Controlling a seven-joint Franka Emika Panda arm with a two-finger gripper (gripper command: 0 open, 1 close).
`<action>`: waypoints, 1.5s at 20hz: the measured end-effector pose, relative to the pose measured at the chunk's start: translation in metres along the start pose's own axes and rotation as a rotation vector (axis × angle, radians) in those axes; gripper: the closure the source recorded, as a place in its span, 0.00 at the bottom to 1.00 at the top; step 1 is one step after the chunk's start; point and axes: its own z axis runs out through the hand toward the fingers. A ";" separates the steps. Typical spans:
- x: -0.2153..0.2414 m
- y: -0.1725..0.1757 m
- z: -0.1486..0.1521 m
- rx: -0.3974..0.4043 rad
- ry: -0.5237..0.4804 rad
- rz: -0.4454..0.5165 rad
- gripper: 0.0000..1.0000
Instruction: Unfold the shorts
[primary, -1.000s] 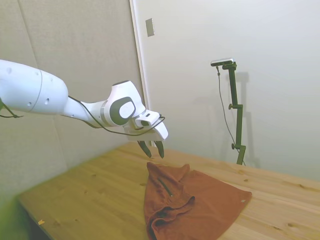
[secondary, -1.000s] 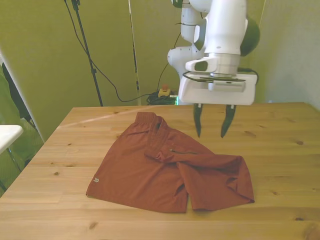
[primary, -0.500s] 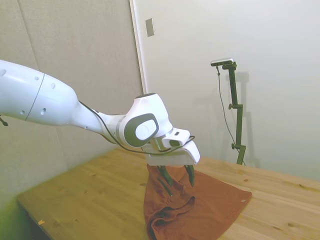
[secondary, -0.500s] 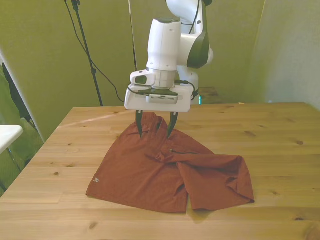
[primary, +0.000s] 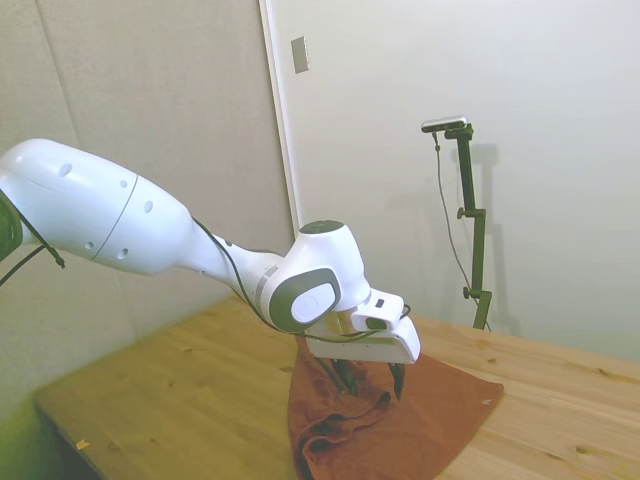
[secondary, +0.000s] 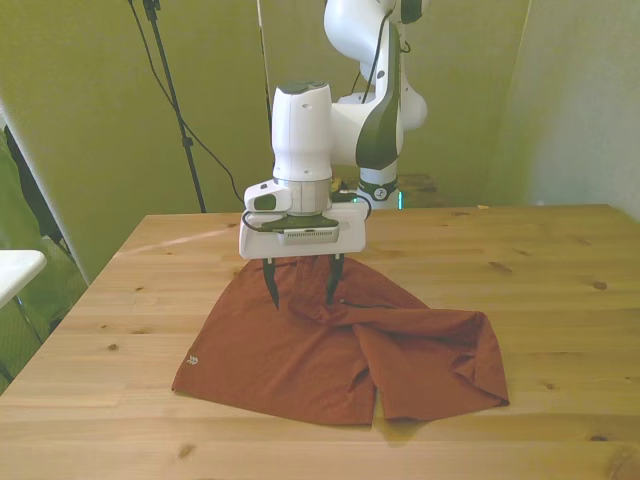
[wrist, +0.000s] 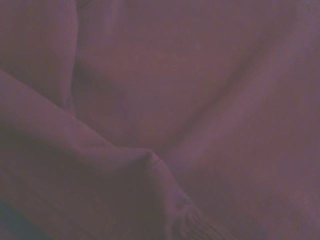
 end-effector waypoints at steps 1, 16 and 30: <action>-0.001 -0.001 0.003 0.002 -0.002 -0.002 1.00; 0.004 -0.010 0.010 0.045 -0.009 -0.007 1.00; -0.062 -0.064 -0.068 0.127 -0.014 -0.148 1.00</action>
